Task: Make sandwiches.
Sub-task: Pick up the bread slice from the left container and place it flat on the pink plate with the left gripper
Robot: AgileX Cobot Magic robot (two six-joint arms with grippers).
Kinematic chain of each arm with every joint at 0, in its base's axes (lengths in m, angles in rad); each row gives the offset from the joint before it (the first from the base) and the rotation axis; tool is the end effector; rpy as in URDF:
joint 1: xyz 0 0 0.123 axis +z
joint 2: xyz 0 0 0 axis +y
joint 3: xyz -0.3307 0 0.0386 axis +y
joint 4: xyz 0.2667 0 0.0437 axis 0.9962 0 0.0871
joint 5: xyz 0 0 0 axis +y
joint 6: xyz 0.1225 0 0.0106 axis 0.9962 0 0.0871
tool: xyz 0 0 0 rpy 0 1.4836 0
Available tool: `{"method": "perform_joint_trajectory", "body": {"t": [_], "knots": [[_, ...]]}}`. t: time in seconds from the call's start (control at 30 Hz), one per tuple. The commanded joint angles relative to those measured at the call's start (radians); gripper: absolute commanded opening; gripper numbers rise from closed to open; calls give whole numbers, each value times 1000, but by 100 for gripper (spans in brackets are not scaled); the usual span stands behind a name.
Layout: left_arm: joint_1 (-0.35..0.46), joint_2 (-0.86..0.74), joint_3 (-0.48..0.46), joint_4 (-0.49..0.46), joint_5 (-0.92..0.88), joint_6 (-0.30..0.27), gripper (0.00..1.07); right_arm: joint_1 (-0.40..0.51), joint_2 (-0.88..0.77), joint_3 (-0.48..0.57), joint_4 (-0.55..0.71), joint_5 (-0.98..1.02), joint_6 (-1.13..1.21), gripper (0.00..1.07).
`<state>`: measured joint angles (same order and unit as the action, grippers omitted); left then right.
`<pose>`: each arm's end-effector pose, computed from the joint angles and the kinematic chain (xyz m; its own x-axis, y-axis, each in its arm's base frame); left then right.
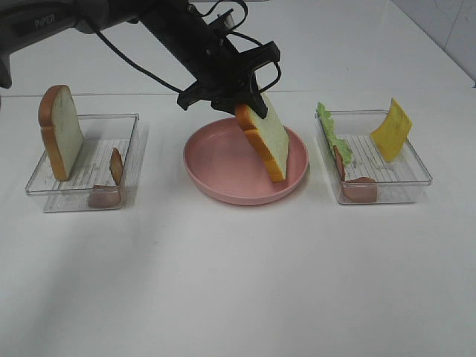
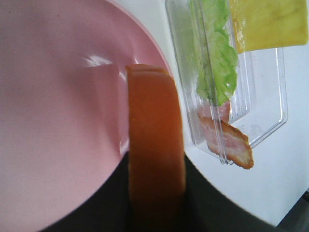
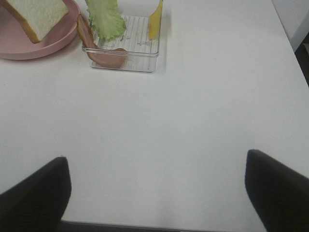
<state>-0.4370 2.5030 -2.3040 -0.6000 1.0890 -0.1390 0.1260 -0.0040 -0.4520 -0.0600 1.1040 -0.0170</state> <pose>0.5222 -0.3119 0.1835 -0.9786 0.0449 -0.2007 0.1582 0.7883 -0.5947 -0.0058 -0.0074 0.2516 -0.5230 -0.1105 -0.8451 -0.1036 0.9924 -0.0657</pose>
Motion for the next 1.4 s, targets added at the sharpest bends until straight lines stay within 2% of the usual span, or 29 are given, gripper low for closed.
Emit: {"method": "perform_joint_trajectory", "body": {"t": [0.03, 0.1, 0.23, 0.3, 0.43, 0.5, 0.6, 0.67, 0.7, 0.73, 0.77, 0.8, 0.83, 0.87, 0.9, 0.93, 0.97, 1.2, 1.27, 1.4], "knots": [[-8, 21, -4, -20, -48, 4, 0, -3, -30, 0, -1, -6, -9, 94], [-8, 23, -4, -20, -56, 6, 0, -3, -30, 0, -1, -6, -9, 94], [-8, 39, -4, -26, -84, 58, 0, -3, -30, 0, -1, -6, -9, 94], [-8, 45, -4, -35, -81, 64, 0, -3, -30, 0, -1, -6, -9, 94], [-8, 56, -4, -39, -76, 62, 0, -3, -30, 0, -1, -6, -9, 94], [-8, 60, -4, -25, -59, 34, 0, -3, -30, 0, -1, -6, -9, 94], [-7, 60, -4, -12, -56, 22, 2, -3, -30, 0, -1, -6, -9, 94], [-7, 59, -6, 58, -38, -30, 23, -3, -30, 0, -1, -6, -9, 94], [-7, 59, -6, 58, -38, -30, 23, -3, -30, 0, -1, -6, -9, 94], [-7, 59, -6, 71, -28, -33, 30, -3, -30, 0, -1, -6, -9, 94], [-7, 59, -6, 71, -28, -33, 30, -3, -30, 0, -1, -6, -9, 94], [-7, 59, -6, 97, -3, -33, 52, -3, -30, 0, -1, -6, -9, 94], [-7, 59, -6, 97, -3, -33, 52, -3, -30, 0, -1, -6, -9, 94], [-7, 57, -6, 120, 16, -30, 73, -3, -30, 0, -1, -6, -9, 94], [-7, 56, -6, 130, 22, -24, 84, -3, -30, 0, -1, -6, -9, 94], [-7, 56, -6, 130, 22, -24, 84, -3, -30, 0, -1, -6, -9, 94], [-7, 54, -7, 140, 25, -20, 100, -3, -30, 0, -1, -6, -9, 94], [-8, 33, -7, 194, 32, -15, 102, -3, -30, 0, -1, -6, -9, 94], [-8, 13, -7, 270, 67, -37, 102, -3, -30, 0, -1, -6, -9, 94], [-8, -4, -7, 339, 101, -59, 102, -3, -30, 0, -1, -6, -9, 94]]}}
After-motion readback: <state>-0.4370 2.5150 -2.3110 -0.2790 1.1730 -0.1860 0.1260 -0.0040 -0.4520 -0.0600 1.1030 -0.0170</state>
